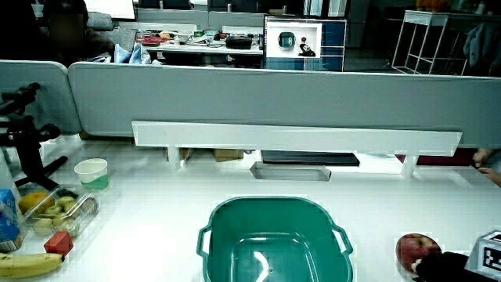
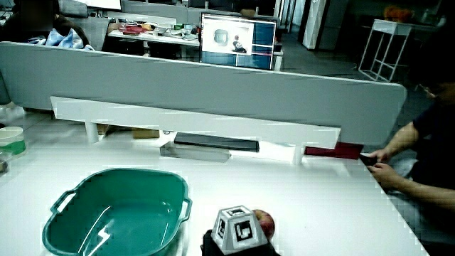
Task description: Pick apple from desk
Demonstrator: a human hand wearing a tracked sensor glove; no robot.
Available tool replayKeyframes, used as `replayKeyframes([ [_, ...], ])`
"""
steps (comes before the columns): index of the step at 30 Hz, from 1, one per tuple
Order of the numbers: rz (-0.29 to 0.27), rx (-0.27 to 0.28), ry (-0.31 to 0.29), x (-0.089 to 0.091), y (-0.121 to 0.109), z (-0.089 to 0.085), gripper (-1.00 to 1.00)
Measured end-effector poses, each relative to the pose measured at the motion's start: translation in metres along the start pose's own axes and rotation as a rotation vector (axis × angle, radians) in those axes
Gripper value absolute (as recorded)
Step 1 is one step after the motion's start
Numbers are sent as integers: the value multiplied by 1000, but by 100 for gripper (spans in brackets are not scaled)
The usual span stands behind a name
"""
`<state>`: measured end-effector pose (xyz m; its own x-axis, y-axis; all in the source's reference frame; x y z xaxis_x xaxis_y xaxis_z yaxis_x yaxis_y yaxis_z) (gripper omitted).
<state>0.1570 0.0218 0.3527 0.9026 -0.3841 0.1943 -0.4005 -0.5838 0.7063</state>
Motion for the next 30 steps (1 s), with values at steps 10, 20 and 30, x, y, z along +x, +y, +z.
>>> replayKeyframes([
  [10, -84, 31, 76, 41, 26, 4, 0],
  [20, -156, 44, 128, 74, 50, 12, 0],
  [30, -231, 3, 216, 110, 78, 5, 0],
])
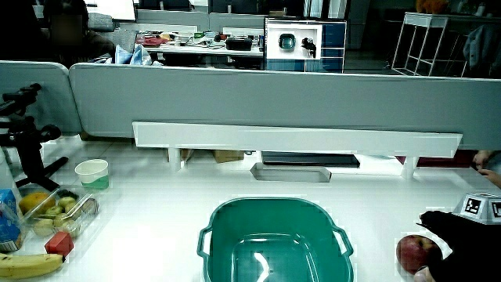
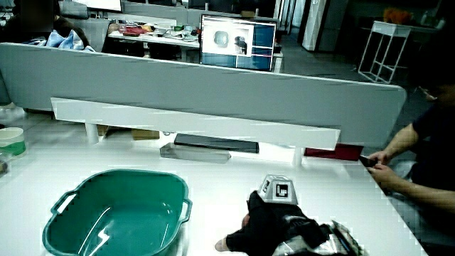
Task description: Pick apple from desk
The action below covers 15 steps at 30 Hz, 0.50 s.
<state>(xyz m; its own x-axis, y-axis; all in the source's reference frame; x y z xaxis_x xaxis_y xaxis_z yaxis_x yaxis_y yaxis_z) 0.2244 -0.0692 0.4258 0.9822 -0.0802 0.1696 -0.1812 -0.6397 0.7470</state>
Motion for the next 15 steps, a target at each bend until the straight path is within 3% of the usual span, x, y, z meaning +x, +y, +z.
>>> replayKeyframes([
  [4, -4, -11, 33, 6, 10, 1, 0],
  [6, -38, -7, 28, 11, 17, 0, 0],
  [15, -80, -46, 63, 21, 40, -2, 0],
])
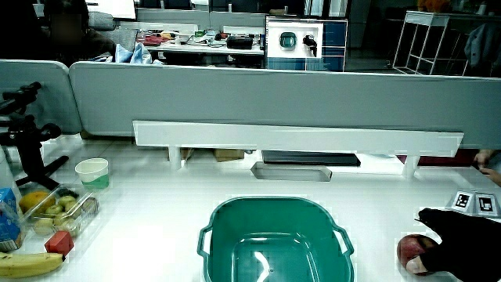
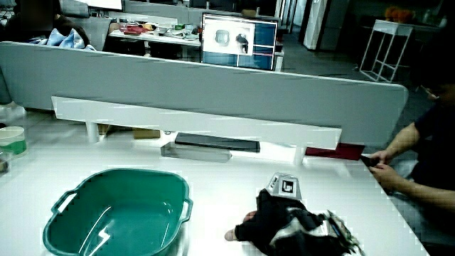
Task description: Pick apple from desk
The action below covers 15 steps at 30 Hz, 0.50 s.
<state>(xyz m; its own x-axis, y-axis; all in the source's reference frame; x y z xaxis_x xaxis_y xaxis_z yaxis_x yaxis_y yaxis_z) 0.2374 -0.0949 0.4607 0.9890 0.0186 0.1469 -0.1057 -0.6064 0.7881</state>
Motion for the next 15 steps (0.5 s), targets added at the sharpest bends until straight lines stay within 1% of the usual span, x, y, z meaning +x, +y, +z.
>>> replayKeyframes([
  [1, 5, -8, 3, -1, 1, 1, 0],
  [2, -14, -10, -8, 0, 5, 1, 0],
  [3, -14, -8, -1, 0, 7, 1, 0],
  [4, -21, -22, -4, 1, 8, 1, 0],
  [6, -51, -25, -17, 4, 14, 0, 0],
  [8, -38, -32, -1, 2, 13, 0, 0],
  [10, -46, -41, 6, 4, 18, -3, 0],
  [12, -60, -49, -8, 4, 22, -4, 0],
  [13, -76, -58, -5, 7, 24, -5, 0],
  [14, -66, -67, 0, 7, 25, -5, 0],
  [15, -61, -60, -2, 6, 23, -5, 0],
])
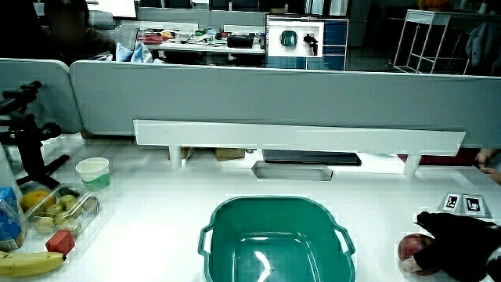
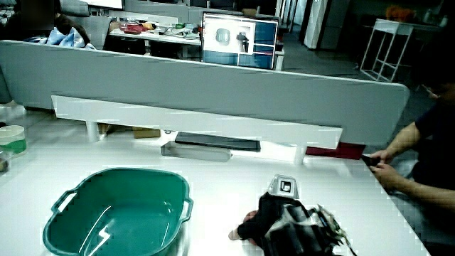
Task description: Pick apple from desk
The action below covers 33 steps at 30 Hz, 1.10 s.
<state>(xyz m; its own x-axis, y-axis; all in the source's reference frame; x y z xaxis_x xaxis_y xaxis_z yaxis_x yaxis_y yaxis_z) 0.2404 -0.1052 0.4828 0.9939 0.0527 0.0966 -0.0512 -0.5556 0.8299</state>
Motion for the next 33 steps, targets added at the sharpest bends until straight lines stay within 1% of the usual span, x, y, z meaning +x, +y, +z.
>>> replayKeyframes([
  [1, -25, -10, -5, 3, 3, -1, 0],
  [2, -35, 0, -7, 4, 4, -2, 0],
  [3, -29, -7, -7, 4, 3, -1, 0],
  [4, -26, 2, -7, 4, 3, -1, 0],
  [5, -6, -2, 0, 2, 1, -1, 0],
  [6, -17, 13, -17, 2, 2, -1, 0],
  [7, -14, 15, -10, 3, 3, -1, 0],
  [8, -28, 20, -15, 4, 5, -2, 0],
  [9, -11, 27, -13, 4, 4, -1, 0],
  [11, -9, 63, -13, 4, 2, 0, 0],
  [12, -10, 76, -8, 6, 3, 0, 4],
  [13, 7, 74, 5, 5, 1, 1, 8],
  [14, 2, 86, 13, 5, 0, 2, 12],
  [16, 1, 89, 7, 7, 2, 1, 20],
  [17, 9, 92, 25, 8, 2, 1, 24],
  [18, 10, 94, 20, 9, 3, -1, 28],
  [19, -2, 99, 12, 10, 4, -1, 32],
  [21, 15, 111, 35, 10, 3, 0, 40],
  [24, 23, 113, 35, 8, 2, 0, 52],
  [25, 5, 123, 17, 9, 3, 0, 56],
  [26, 12, 115, 18, 8, 2, 1, 60],
  [27, 22, 127, 22, 7, 1, 1, 64],
  [28, 4, 134, 19, 10, 4, -1, 68],
  [30, 22, 142, 25, 9, 2, -1, 76],
  [33, 37, 158, 15, 8, 1, -1, 88],
])
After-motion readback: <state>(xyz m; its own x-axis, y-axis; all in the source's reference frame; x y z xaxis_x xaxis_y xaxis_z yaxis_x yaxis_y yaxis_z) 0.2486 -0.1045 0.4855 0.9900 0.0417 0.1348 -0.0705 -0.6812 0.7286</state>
